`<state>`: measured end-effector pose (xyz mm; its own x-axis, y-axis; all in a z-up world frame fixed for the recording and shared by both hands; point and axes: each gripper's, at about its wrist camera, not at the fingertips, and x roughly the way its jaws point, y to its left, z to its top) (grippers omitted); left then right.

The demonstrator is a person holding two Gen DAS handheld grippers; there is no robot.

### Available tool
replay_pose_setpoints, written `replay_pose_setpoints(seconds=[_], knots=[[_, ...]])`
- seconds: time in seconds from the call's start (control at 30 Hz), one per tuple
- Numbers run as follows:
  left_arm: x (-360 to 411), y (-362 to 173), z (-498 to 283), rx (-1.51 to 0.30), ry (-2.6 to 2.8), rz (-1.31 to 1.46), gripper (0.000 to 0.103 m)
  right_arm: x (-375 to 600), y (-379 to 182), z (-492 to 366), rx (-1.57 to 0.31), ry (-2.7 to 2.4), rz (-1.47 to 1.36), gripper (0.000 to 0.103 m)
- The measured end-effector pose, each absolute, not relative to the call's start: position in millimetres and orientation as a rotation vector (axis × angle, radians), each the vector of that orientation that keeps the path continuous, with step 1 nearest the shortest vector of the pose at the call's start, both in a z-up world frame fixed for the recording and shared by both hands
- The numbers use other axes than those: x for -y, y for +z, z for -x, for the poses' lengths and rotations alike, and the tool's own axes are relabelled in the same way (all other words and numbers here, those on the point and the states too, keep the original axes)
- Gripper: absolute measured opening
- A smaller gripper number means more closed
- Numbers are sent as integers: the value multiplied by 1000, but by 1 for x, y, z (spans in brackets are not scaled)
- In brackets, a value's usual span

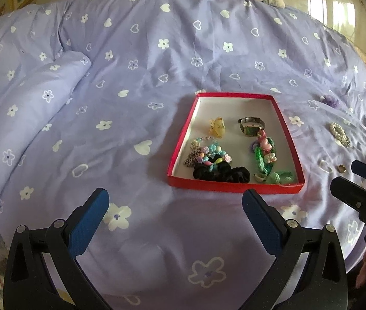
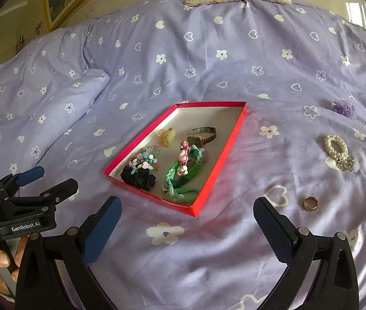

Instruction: Organize jewelry

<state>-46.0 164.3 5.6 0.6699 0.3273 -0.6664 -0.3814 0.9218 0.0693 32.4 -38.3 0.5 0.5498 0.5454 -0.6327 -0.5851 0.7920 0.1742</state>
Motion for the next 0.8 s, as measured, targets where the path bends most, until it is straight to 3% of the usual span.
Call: replay_pose_setpoints(seconds=[0.8], knots=[[-153, 11, 59, -670, 388, 82, 103, 47, -7, -22, -676, 659, 26, 103]])
